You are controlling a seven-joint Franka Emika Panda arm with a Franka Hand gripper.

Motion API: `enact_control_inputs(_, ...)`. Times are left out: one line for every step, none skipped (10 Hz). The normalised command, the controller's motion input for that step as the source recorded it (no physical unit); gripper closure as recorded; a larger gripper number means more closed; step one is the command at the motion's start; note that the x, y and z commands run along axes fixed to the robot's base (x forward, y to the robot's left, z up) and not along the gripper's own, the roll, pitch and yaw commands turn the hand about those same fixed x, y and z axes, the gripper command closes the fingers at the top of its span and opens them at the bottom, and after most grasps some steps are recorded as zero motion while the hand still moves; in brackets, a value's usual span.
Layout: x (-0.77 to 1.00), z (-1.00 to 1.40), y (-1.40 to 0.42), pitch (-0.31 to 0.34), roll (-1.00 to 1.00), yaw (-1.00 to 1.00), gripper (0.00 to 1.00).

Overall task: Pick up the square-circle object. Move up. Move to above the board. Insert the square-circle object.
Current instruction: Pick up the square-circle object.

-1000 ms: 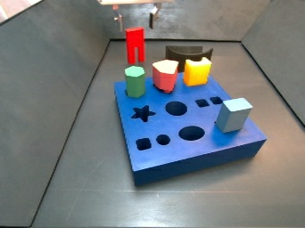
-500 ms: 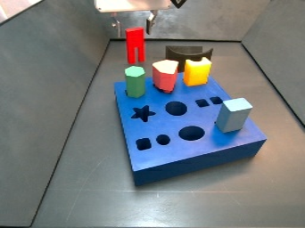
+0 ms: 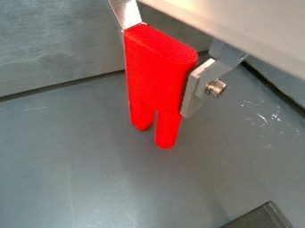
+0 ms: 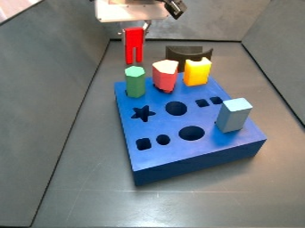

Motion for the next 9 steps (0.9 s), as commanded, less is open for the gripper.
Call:
enact_control_inputs(0.00,0.00,0.00,0.000,0.00,0.00,1.00)
enact_control_inputs(0.00,0.00,0.00,0.000,0.00,0.00,1.00)
enact_control_inputs(0.00,0.00,0.00,0.000,0.00,0.00,1.00)
enact_control_inputs(0.00,0.00,0.00,0.000,0.00,0.00,1.00)
enact_control_inputs(0.00,0.00,0.00,0.000,0.00,0.00,1.00)
enact_control_inputs(0.00,0.00,0.00,0.000,0.00,0.00,1.00)
enact_control_inputs(0.00,0.00,0.00,0.000,0.00,0.00,1.00)
enact_control_inputs(0.00,0.00,0.00,0.000,0.00,0.00,1.00)
enact_control_inputs(0.00,0.00,0.00,0.000,0.00,0.00,1.00)
